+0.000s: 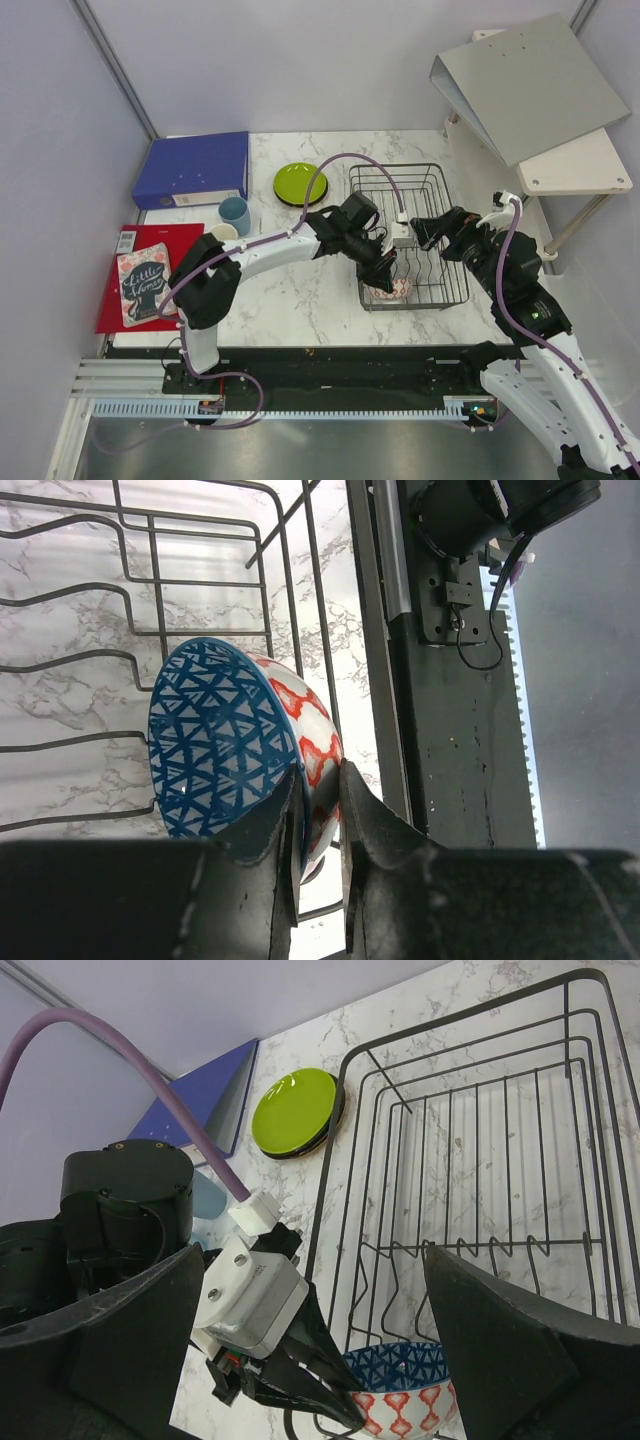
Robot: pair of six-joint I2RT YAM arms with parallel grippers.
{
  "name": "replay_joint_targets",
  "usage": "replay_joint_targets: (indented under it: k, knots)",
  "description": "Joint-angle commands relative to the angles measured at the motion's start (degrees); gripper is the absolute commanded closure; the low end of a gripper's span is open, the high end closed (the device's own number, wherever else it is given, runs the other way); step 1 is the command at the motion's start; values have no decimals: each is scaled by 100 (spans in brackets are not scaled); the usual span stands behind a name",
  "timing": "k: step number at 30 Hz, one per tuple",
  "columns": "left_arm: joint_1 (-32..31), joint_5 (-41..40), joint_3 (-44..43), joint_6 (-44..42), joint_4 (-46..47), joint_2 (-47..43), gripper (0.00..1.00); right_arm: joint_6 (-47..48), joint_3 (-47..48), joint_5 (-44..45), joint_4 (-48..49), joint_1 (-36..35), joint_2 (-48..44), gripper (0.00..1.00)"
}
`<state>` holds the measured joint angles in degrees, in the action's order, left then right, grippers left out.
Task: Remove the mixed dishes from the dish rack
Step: Pick up the bowl from the dish rack.
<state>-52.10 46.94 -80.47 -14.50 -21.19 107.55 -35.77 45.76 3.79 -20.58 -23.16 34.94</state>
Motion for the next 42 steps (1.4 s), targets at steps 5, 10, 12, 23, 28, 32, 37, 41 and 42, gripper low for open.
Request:
replay_joint_targets:
  k: [5, 10, 12, 23, 28, 32, 37, 41, 42]
  knots:
    - [85, 219, -329, -360, -254, 56, 98, 0, 3, 69, 159, -22, -57, 2]
    - [217, 351, -531, -316, -263, -137, 98, 0, 3, 104, 151, -13, -136, 2]
    - [278, 360, -663, -308, -280, -181, 98, 0, 3, 104, 151, -22, -154, 2]
    - [595, 667, -1322, -246, -439, -313, 98, -9, 21, 157, 54, -13, -277, 2]
    - [666, 746, -1437, -194, -439, -497, 98, -18, 73, 139, 28, -13, -330, 2]
    - [701, 799, -1472, -132, -439, -647, 98, -27, 135, 148, -25, -13, -374, 2]
    - [736, 572, -1516, -44, -430, -998, 98, -70, 240, 358, -139, -13, -409, 2]
    - [613, -1234, -1289, 36, -465, -1490, 98, -150, 530, 973, -857, -13, -58, 2]
    - [430, -1823, -1157, -174, -474, -1778, 98, -132, 626, 1061, -999, -13, 212, 2]
